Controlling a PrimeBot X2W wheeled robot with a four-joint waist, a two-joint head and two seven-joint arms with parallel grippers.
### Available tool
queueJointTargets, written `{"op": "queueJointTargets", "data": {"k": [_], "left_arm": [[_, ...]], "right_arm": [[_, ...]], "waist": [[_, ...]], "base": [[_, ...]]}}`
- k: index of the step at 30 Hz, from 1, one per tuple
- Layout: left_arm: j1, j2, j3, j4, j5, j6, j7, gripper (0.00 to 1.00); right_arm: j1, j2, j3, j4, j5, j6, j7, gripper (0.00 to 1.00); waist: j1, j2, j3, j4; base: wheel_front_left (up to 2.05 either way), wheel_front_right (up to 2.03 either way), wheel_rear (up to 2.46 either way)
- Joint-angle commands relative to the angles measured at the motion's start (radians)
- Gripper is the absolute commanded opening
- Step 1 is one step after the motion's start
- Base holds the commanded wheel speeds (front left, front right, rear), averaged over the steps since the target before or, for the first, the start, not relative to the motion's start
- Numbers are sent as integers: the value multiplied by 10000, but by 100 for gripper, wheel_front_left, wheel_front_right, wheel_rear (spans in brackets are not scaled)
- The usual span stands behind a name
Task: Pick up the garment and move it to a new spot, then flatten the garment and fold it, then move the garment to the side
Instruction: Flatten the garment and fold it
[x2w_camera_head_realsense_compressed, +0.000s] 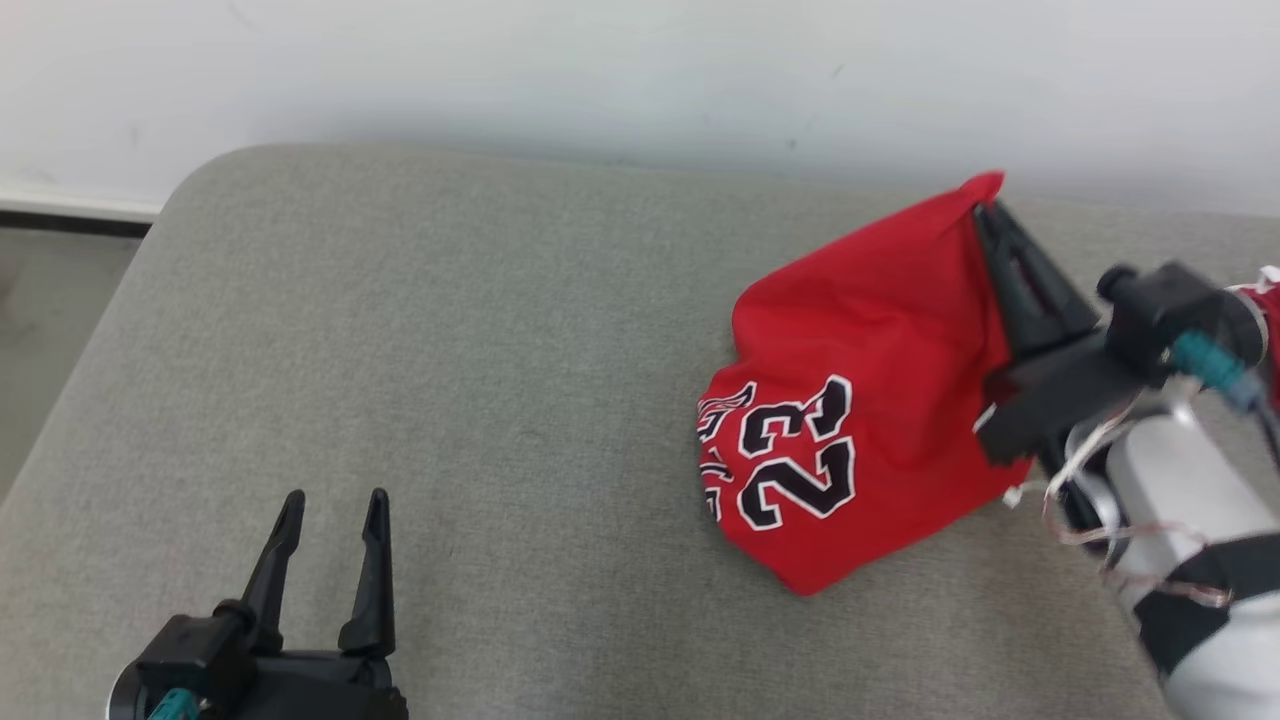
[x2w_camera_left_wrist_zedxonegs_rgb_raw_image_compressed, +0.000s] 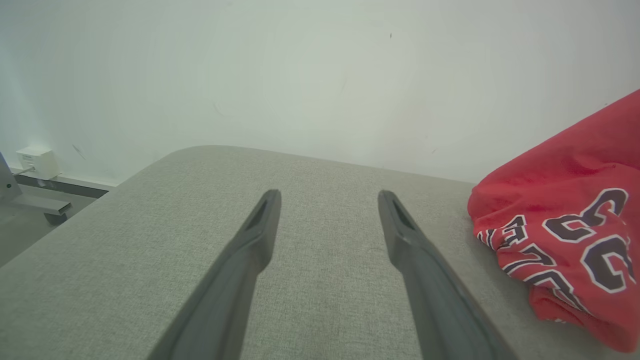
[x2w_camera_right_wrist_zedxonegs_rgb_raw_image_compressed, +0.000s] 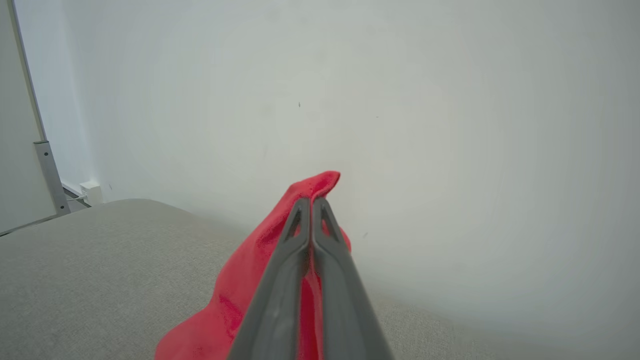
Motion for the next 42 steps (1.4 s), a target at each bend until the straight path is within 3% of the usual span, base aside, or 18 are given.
{"op": "queueJointTargets", "data": {"k": [1,8,13,19,28,30,31,42], "left_arm": [[171,-1,102,-67,50,17,-3,100],[673,-2,355,-205,117,19,-3,100],[877,1,338,-193,107,20,-4,100],[948,-1,177,-220,157,19,-3,100],[1012,-1,176,-200,173,18,-3,100],[1018,1,183,-185,178,18,-3,100],[1006,-1,183,-175,182,18,-3,100],[867,-3,165,-177,258,17,-3,100]], "right_arm": [[522,38,-2,-452,-167,-26,6,0],[2866,-190,457,-3259,-882,-26,3,0],[4813,-570,862,-4438,-1037,-26,2,0],[6975,-798,1420,-4372,-1081,-26,2,0],[7829,-591,1572,-3534,-1038,-26,-2,0],[7755,-333,1218,-3771,-855,-26,0,88],[7775,-260,982,-3887,-783,-26,1,100],[8260,1031,-1631,-5967,-1410,-26,3,100]], "waist": [[1,-1,-363,-358],[1,-1,-825,-834],[1,-1,-1082,-1073],[1,-1,-1171,-1303],[1,-1,-1099,-1546],[1,-1,-1090,-1600],[1,-1,-1091,-1626],[1,-1,-1149,-1591]], "base": [[0,0,0],[0,0,0],[0,0,0],[0,0,0],[0,0,0],[0,0,0],[0,0,0],[0,0,0]]}}
